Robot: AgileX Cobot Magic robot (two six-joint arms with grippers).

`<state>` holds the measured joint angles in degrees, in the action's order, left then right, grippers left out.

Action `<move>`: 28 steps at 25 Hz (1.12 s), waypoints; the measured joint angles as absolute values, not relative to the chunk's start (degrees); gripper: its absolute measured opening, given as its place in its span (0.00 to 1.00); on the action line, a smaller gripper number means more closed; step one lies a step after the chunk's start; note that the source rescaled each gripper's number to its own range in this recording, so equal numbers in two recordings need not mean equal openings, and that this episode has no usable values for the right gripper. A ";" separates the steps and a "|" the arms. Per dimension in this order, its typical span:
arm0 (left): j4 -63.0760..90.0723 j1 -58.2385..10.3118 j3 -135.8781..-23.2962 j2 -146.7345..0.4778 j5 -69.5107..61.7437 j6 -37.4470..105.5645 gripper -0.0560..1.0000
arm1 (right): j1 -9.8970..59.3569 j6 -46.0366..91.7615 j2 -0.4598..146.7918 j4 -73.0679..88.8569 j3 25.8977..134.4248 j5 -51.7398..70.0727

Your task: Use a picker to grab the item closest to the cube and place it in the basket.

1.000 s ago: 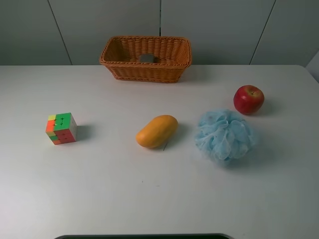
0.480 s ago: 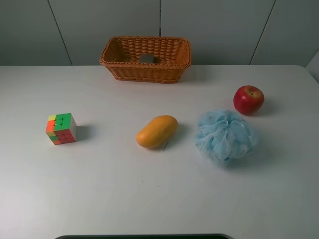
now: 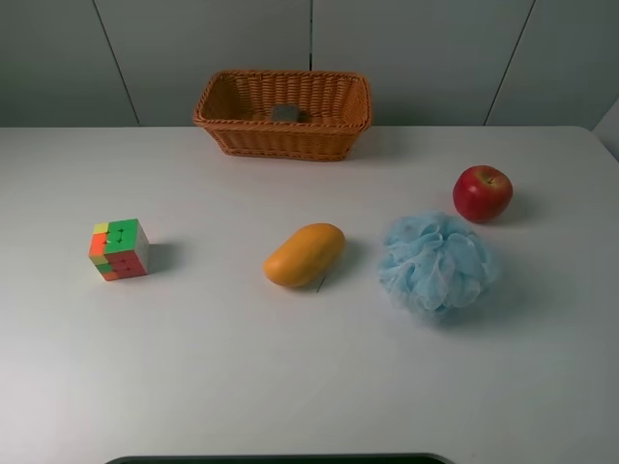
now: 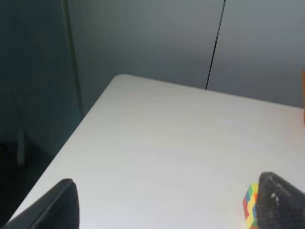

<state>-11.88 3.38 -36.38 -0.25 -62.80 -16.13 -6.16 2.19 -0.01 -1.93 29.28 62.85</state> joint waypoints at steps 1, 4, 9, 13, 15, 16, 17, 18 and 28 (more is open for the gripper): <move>-11.76 3.38 -35.02 -0.25 -62.69 -15.96 0.90 | -6.16 2.19 -0.01 -1.93 29.28 62.85; -10.92 3.38 -31.44 0.00 -61.42 -15.23 0.90 | -6.16 2.19 -0.04 -1.93 29.28 62.85; -9.78 3.38 -29.50 0.00 -62.57 -12.90 0.85 | -6.16 2.19 -0.04 -1.93 29.28 62.85; -9.06 3.38 -29.41 0.00 -62.57 -11.79 0.76 | -6.16 2.19 -0.04 -1.93 29.28 62.85; -9.06 3.38 -29.41 0.00 -62.57 -11.64 0.76 | -6.16 2.19 -0.04 -1.93 29.28 62.85; -9.06 3.38 -29.38 0.00 -62.57 -11.53 0.76 | -6.16 2.19 -0.04 -1.93 29.28 62.85; -9.06 3.38 -29.38 0.00 -62.57 -11.53 0.76 | -6.16 2.19 -0.04 -1.93 29.28 62.96; -9.06 3.38 -29.28 0.00 -62.57 -11.53 0.76 | -6.16 2.19 -0.04 -1.93 29.28 62.96; -9.06 3.38 -29.29 0.02 -62.57 -11.44 0.76 | -6.16 2.19 -0.04 -1.93 29.28 62.96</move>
<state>-9.06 3.38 -29.29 0.02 -62.57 -11.44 -6.16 2.19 -0.04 -1.93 29.28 62.96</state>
